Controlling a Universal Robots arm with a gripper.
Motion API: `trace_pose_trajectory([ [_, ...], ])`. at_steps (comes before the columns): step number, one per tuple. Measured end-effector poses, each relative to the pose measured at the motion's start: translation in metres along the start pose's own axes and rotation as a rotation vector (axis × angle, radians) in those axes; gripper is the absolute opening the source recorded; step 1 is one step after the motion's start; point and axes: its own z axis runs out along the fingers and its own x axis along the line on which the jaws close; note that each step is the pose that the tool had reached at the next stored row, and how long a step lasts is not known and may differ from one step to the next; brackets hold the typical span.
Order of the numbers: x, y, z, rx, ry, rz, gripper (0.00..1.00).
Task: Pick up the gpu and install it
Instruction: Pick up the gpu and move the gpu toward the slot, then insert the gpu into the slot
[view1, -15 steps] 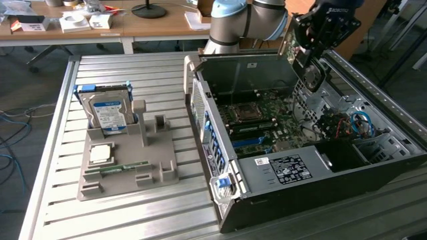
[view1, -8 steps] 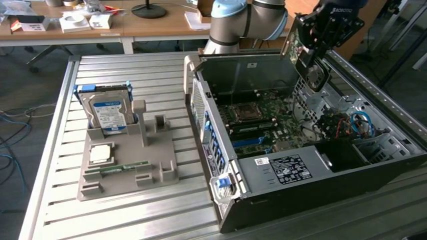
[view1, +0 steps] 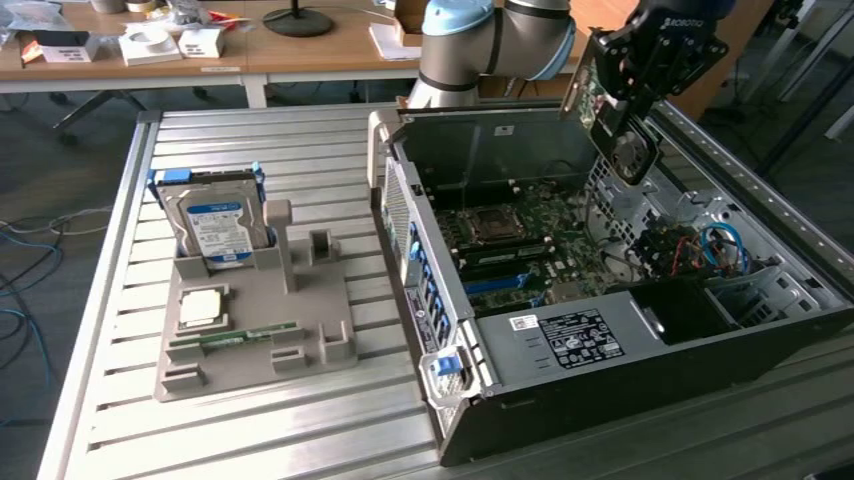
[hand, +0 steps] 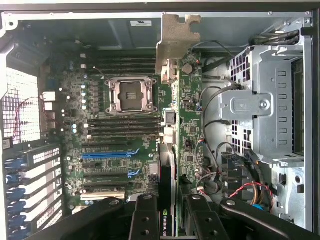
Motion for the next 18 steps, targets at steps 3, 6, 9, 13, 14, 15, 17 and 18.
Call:
trace_pose_trajectory([
  [3,-0.0017,0.0001,0.0001,0.0,0.0,0.0,0.26],
  [6,-0.0021,0.0001,0.0002,-0.0001,0.0,0.0,0.26],
  [9,-0.002,0.0001,0.0002,-0.0001,0.0,0.0,0.26],
  [13,-0.0021,0.0001,0.0002,0.0,-0.0001,0.0,0.26],
  [14,-0.002,0.0001,0.0002,-0.0001,0.0,0.0,0.26],
  [15,-0.0021,0.0001,0.0002,0.0,0.0,0.0,0.26],
  [17,-0.002,0.0001,0.0002,-0.0001,0.0,-0.001,0.26],
  [18,-0.002,0.0001,0.0002,-0.0001,0.0001,-0.003,0.26],
])
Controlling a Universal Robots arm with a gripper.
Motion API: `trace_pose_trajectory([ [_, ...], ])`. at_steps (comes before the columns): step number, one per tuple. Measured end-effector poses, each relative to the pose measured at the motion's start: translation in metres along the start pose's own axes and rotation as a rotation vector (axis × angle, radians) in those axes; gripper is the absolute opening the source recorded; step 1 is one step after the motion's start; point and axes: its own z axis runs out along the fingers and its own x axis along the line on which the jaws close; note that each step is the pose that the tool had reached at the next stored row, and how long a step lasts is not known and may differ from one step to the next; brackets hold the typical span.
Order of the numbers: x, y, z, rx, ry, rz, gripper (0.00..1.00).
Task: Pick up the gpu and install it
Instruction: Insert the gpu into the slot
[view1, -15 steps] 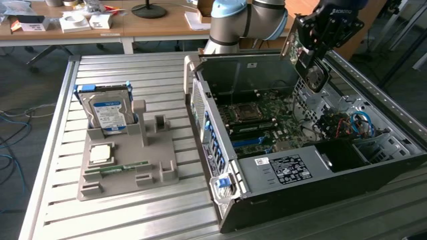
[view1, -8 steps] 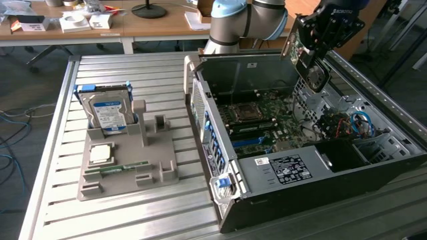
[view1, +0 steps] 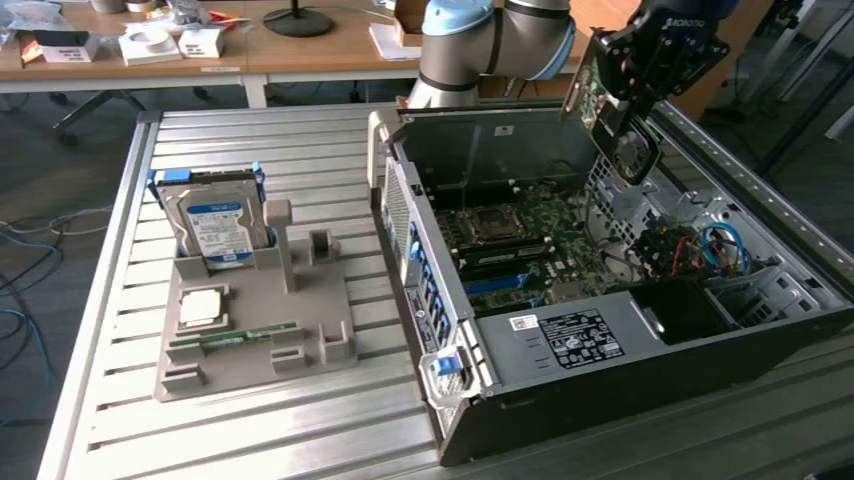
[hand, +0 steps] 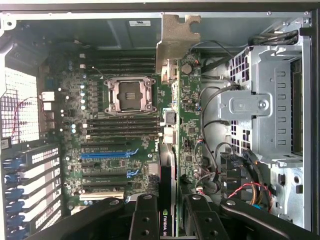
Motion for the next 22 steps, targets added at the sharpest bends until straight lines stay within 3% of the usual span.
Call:
trace_pose_trajectory([
  [9,0.0,0.0,0.0,-0.0014,0.0025,-0.054,0.26],
  [14,0.0,0.0,0.0,-0.0019,0.0052,-0.112,0.26],
  [22,0.0,0.0,0.0,0.0027,0.0101,-0.221,0.26],
])
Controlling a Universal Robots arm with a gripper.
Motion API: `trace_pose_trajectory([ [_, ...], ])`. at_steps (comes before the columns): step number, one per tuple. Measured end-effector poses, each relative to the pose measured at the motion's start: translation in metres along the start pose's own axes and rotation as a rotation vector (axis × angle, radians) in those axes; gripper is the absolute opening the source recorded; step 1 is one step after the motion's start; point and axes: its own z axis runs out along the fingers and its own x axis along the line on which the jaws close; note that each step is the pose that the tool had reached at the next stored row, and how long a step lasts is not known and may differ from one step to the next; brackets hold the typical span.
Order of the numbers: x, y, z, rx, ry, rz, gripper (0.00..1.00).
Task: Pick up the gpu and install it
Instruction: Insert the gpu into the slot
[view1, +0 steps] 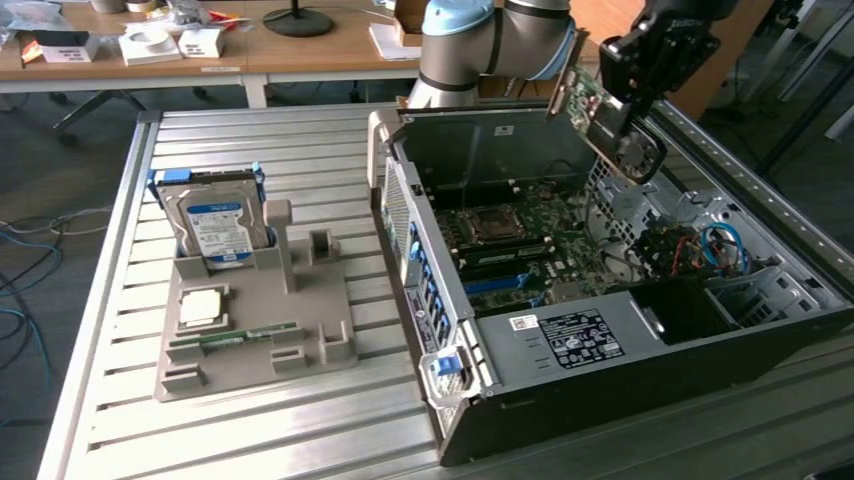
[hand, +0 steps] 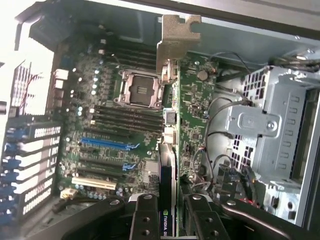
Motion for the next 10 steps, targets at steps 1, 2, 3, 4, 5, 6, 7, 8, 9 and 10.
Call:
trace_pose_trajectory([
  [1,0.0,0.0,0.0,0.0006,0.0008,-0.015,0.26],
  [2,0.0,0.0,0.0,0.0011,0.0015,-0.031,0.26],
  [3,0.0,0.0,0.0,0.0015,0.0022,-0.047,0.26],
  [4,0.0,0.0,0.0,0.0022,0.0031,-0.064,0.26],
  [5,0.0,0.0,0.0,0.0028,0.0039,-0.081,0.26],
  [6,0.0,0.0,0.0,0.0034,0.0047,-0.097,0.26],
  [7,0.0,0.0,0.0,0.0039,0.0055,-0.114,0.26],
  [8,0.0,0.0,0.0,0.0046,0.0063,-0.131,0.26],
  [9,0.0,0.0,0.0,0.0053,0.0071,-0.148,0.26],
  [10,0.0,0.0,0.0,0.0059,0.0079,-0.164,0.26],
])
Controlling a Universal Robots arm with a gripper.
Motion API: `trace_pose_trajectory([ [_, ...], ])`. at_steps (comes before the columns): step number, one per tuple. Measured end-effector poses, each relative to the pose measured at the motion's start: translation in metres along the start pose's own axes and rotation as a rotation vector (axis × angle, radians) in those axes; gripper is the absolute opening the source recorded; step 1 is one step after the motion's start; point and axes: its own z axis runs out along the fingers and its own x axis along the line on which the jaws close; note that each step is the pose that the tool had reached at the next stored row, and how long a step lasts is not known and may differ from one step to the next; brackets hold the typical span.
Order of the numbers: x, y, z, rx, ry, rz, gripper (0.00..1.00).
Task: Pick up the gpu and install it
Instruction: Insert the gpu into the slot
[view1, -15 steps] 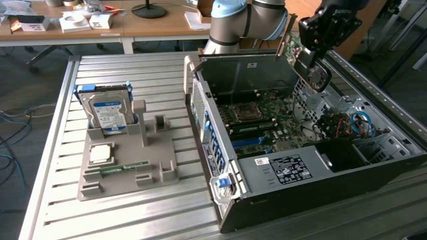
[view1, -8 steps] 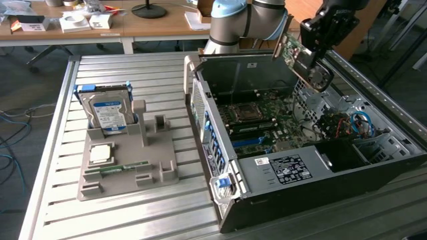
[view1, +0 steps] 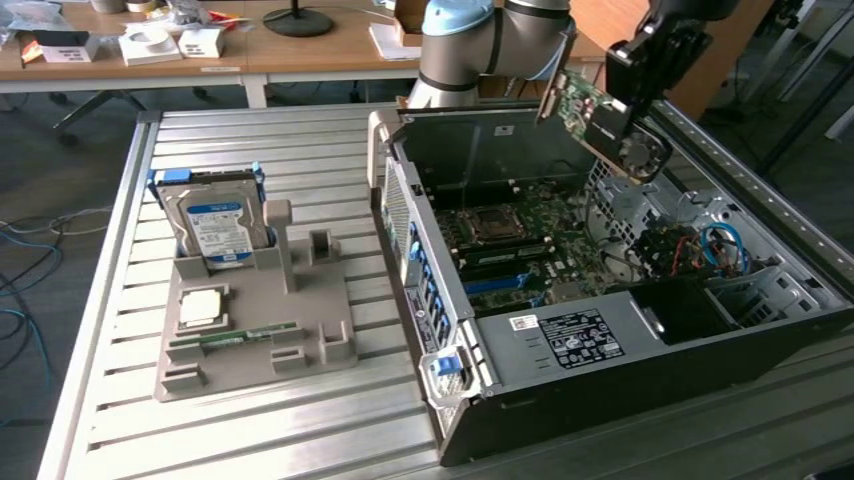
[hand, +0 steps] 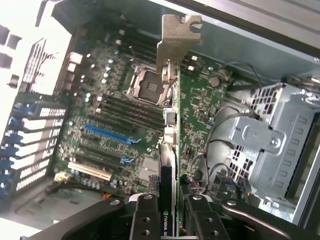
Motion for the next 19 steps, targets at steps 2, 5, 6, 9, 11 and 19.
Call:
trace_pose_trajectory([
  [2,0.0,0.0,0.0,0.0015,0.0018,-0.035,0.26],
  [5,0.0,0.0,0.0,0.0038,0.0044,-0.085,0.26],
  [6,0.0,0.0,0.0,0.0047,0.0053,-0.102,0.26],
  [9,0.0,0.0,0.0,0.0074,0.0081,-0.154,0.26],
  [11,0.0,0.0,0.0,0.0092,0.01,-0.188,0.26],
  [19,0.0,0.0,0.0,0.0163,0.0173,-0.326,0.26],
])
